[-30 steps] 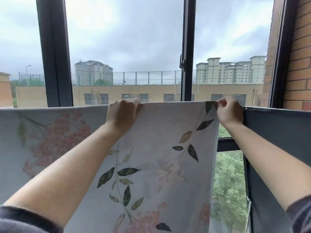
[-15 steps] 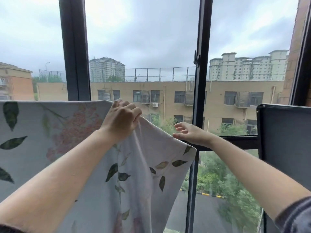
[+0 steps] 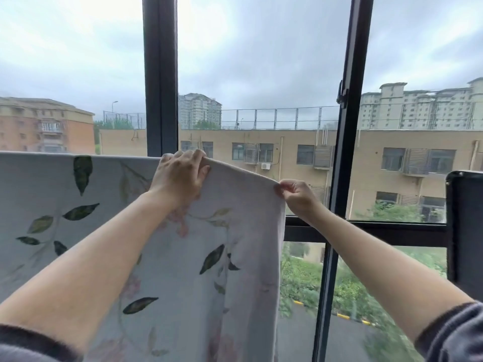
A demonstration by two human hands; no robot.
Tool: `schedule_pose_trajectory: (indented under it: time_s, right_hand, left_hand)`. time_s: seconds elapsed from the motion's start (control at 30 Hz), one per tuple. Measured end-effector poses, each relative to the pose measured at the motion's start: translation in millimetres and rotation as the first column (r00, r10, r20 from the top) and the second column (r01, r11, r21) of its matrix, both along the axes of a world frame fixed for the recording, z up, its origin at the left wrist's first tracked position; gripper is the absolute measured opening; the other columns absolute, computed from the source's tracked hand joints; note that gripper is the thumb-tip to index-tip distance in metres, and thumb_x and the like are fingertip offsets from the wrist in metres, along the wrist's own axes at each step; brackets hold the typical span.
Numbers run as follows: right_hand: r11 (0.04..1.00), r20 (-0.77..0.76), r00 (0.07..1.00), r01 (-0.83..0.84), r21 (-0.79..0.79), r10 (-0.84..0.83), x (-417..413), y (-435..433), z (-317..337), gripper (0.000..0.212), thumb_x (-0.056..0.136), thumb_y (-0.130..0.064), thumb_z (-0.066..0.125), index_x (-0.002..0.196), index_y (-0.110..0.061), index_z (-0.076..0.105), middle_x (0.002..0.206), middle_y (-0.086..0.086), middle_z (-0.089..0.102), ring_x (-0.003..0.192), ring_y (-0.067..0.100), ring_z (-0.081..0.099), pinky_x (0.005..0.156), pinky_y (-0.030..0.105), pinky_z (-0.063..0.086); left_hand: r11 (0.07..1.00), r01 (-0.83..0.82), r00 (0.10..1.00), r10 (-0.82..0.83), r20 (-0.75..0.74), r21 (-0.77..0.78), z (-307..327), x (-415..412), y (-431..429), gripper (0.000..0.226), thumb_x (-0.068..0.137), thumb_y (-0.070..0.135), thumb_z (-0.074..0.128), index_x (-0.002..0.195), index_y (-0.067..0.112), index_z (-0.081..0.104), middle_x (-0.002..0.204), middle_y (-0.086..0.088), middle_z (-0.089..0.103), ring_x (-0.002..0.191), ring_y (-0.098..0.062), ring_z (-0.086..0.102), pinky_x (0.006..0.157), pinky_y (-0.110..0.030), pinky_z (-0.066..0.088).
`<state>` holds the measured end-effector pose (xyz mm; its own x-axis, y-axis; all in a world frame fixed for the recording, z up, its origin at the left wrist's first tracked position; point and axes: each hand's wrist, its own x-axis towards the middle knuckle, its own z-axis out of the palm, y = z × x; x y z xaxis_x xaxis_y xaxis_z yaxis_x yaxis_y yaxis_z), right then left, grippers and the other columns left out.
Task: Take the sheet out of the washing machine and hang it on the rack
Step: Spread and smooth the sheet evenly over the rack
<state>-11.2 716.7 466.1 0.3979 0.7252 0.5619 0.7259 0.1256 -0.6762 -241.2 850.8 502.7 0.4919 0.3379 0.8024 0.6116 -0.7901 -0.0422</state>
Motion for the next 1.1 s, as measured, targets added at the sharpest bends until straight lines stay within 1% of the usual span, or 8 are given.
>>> schedule_pose_trajectory:
  time_s: [0.1, 0.2, 0.4, 0.5, 0.67, 0.8, 0.9, 1.1]
  right_hand:
    - [0.991, 0.029, 0.999, 0.034, 0.128, -0.038, 3, -17, 24, 0.033, 0.095, -0.009, 0.05, 0.064, -0.003, 0.057, 0.059, 0.0, 0.042, 0.057, 0.011, 0.036, 0.056, 0.028, 0.028]
    - [0.977, 0.091, 0.993, 0.055, 0.208, -0.075, 8, -27, 40, 0.028, 0.095, -0.013, 0.051, 0.073, -0.002, 0.064, 0.057, -0.003, 0.046, 0.053, 0.008, 0.037, 0.051, 0.024, 0.029]
    - [0.999, 0.348, 0.936, 0.033, 0.04, -0.045, 15, -41, 30, 0.029, 0.093, -0.026, 0.057, 0.07, -0.008, 0.06, 0.052, -0.004, 0.038, 0.043, 0.005, 0.033, 0.043, 0.016, 0.025]
    - [0.969, 0.245, 0.965, -0.037, -0.243, 0.098, 13, -44, 23, 0.025, 0.084, -0.034, 0.068, 0.074, -0.012, 0.066, 0.056, -0.003, 0.055, 0.048, 0.005, 0.047, 0.047, 0.021, 0.04]
    - [0.77, 0.094, 0.972, -0.109, -0.629, 0.215, 16, -54, 6, 0.006, 0.079, -0.021, 0.075, 0.084, -0.02, 0.073, 0.08, -0.007, 0.074, 0.079, 0.012, 0.071, 0.07, 0.024, 0.057]
    - [0.79, -0.035, 0.979, -0.181, -0.585, 0.199, 32, -73, -2, 0.015, 0.08, -0.011, 0.07, 0.096, -0.01, 0.07, 0.096, 0.005, 0.074, 0.092, 0.021, 0.07, 0.081, 0.032, 0.057]
    - [0.827, -0.124, 0.971, -0.239, -0.508, 0.204, 40, -92, 0, 0.033, 0.072, -0.023, 0.068, 0.099, -0.003, 0.067, 0.102, 0.013, 0.072, 0.094, 0.028, 0.069, 0.081, 0.036, 0.056]
    - [0.848, 0.019, 0.995, -0.073, -0.525, 0.098, 52, -129, 10, 0.034, 0.078, -0.028, 0.072, 0.094, 0.0, 0.062, 0.091, 0.013, 0.07, 0.085, 0.022, 0.069, 0.074, 0.034, 0.056]
  left_hand:
    - [0.999, -0.006, 1.0, 0.006, 0.009, -0.038, 5, -2, 2, 0.034, 0.098, 0.04, 0.031, 0.103, 0.014, 0.052, 0.103, -0.006, 0.061, 0.099, -0.026, 0.053, 0.093, -0.042, 0.03]
    - [0.999, -0.022, 0.999, 0.023, 0.026, -0.035, 5, -4, 8, 0.041, 0.098, 0.044, 0.025, 0.097, 0.014, 0.053, 0.098, -0.005, 0.06, 0.093, -0.025, 0.052, 0.09, -0.042, 0.03]
    - [0.996, -0.075, 0.997, 0.076, 0.012, -0.057, 1, -8, 15, 0.042, 0.098, 0.045, 0.022, 0.099, 0.014, 0.051, 0.097, -0.006, 0.055, 0.095, -0.026, 0.049, 0.09, -0.041, 0.026]
    - [0.995, -0.082, 0.997, 0.083, 0.008, -0.05, -2, -12, 17, 0.04, 0.098, 0.044, 0.023, 0.1, 0.014, 0.05, 0.097, -0.007, 0.053, 0.097, -0.027, 0.047, 0.091, -0.04, 0.025]
    - [0.994, -0.094, 0.995, 0.095, 0.011, -0.048, -2, -14, 15, 0.041, 0.098, 0.044, 0.023, 0.102, 0.013, 0.05, 0.102, -0.009, 0.054, 0.101, -0.028, 0.046, 0.093, -0.041, 0.025]
    - [0.991, -0.12, 0.993, 0.121, 0.01, -0.06, -3, -15, 12, 0.042, 0.098, 0.044, 0.023, 0.102, 0.012, 0.049, 0.104, -0.011, 0.054, 0.102, -0.029, 0.046, 0.092, -0.042, 0.025]
    - [0.986, -0.146, 0.989, 0.146, -0.007, -0.084, -1, -11, 6, 0.044, 0.097, 0.047, 0.022, 0.101, 0.013, 0.049, 0.105, -0.011, 0.055, 0.103, -0.029, 0.047, 0.094, -0.044, 0.026]
    - [0.976, -0.177, 0.984, 0.174, -0.033, -0.126, 1, 14, -17, 0.045, 0.096, 0.047, 0.027, 0.115, 0.011, 0.047, 0.118, -0.014, 0.053, 0.117, -0.033, 0.044, 0.11, -0.057, 0.016]
